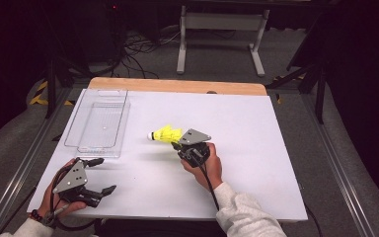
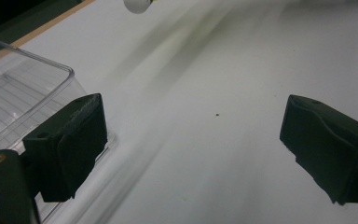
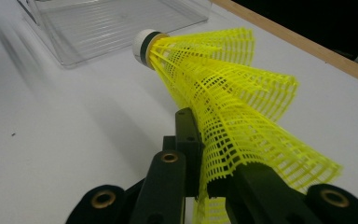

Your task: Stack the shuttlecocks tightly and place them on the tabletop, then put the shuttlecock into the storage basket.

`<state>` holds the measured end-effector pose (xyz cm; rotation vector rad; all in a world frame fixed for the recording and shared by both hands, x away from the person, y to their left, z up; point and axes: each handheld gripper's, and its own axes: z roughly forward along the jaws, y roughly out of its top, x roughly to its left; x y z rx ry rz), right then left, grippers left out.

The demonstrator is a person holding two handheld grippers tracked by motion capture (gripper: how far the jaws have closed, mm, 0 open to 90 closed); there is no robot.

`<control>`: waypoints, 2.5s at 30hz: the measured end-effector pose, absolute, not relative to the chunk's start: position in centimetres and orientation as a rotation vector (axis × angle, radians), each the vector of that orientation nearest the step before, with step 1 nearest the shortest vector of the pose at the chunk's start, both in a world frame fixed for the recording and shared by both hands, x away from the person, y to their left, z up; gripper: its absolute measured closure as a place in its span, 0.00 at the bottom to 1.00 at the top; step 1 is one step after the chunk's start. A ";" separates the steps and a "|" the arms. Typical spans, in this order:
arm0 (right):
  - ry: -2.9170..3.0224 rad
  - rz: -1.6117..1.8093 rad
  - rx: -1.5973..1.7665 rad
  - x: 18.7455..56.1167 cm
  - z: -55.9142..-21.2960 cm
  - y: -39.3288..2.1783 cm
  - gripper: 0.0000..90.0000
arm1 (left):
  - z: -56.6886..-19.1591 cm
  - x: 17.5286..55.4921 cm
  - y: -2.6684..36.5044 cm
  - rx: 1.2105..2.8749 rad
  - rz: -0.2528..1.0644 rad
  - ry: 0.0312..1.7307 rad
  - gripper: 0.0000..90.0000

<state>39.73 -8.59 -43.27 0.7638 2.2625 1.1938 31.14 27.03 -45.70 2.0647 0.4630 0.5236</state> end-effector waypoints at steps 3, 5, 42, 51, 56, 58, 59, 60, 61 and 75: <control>2.257 1.196 0.761 39.7 -43.1 -8.9 0.97 | -45.7 31.2 27.1 2.065 0.529 0.458 0.09; 2.255 1.199 0.755 39.7 -42.9 -9.0 0.97 | -45.7 31.2 27.1 2.066 0.529 0.458 0.09; 2.238 1.240 0.743 39.6 -41.5 -10.4 0.97 | -45.7 31.5 27.1 2.058 0.516 0.454 0.09; 2.239 1.276 0.740 39.8 -41.4 -9.8 0.97 | -45.6 31.7 27.0 2.047 0.516 0.463 0.09; 2.243 1.285 0.742 39.9 -41.4 -9.5 0.97 | -45.6 31.6 27.1 2.051 0.520 0.460 0.09; 2.245 1.286 0.740 40.0 -41.5 -9.4 0.97 | -45.6 31.6 27.2 2.047 0.523 0.464 0.09; 2.246 1.290 0.740 40.0 -41.5 -9.4 0.97 | -45.6 31.6 27.2 2.048 0.523 0.466 0.09; 2.246 1.294 0.741 40.0 -41.5 -9.3 0.97 | -45.6 31.6 27.2 2.049 0.528 0.464 0.09; 2.245 1.296 0.741 40.0 -41.4 -9.3 0.97 | -45.5 31.6 27.3 2.042 0.531 0.465 0.09; 2.241 1.320 0.732 40.7 -40.8 -8.8 0.97 | -45.4 31.5 27.3 2.029 0.538 0.474 0.08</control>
